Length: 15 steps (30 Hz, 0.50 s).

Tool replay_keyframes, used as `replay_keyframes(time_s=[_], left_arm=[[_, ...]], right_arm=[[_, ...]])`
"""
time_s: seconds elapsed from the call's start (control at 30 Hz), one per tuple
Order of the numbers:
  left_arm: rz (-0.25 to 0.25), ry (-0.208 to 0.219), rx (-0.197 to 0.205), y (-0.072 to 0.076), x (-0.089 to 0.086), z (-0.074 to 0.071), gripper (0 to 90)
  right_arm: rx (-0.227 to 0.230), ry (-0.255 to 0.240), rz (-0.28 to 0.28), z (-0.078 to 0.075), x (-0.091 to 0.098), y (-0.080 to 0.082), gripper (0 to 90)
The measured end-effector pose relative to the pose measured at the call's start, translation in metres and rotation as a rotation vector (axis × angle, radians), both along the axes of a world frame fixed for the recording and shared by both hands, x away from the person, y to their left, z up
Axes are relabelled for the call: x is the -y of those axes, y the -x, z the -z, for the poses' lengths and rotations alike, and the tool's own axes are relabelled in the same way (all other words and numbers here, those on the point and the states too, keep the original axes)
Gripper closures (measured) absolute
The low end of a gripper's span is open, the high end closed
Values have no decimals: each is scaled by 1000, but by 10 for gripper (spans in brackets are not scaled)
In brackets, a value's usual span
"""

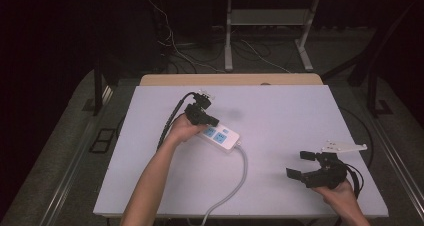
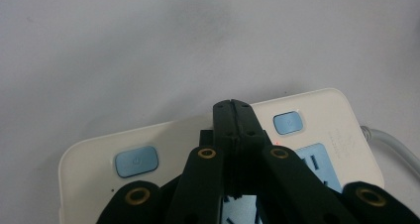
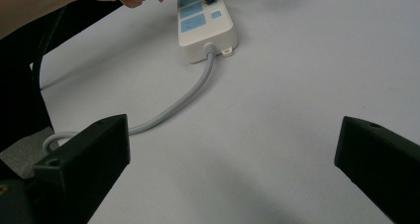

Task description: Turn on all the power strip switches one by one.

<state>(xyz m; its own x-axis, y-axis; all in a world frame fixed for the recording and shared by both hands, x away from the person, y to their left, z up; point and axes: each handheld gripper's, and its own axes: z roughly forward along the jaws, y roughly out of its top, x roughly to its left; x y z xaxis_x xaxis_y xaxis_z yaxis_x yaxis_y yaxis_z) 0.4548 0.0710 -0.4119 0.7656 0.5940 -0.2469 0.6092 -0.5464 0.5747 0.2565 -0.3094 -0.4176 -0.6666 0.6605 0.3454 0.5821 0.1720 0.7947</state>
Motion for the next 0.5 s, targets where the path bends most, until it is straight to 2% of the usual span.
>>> replay_keyframes(time_s=[0.27, 0.5], left_arm=[[-15, 7, -28, -2, -1, 1, 900], [-20, 4, -29, -2, 0, 2, 900]], right_arm=[[2, 3, 3, 0, 0, 1, 5], [2, 2, 3, -1, 0, 0, 5]])
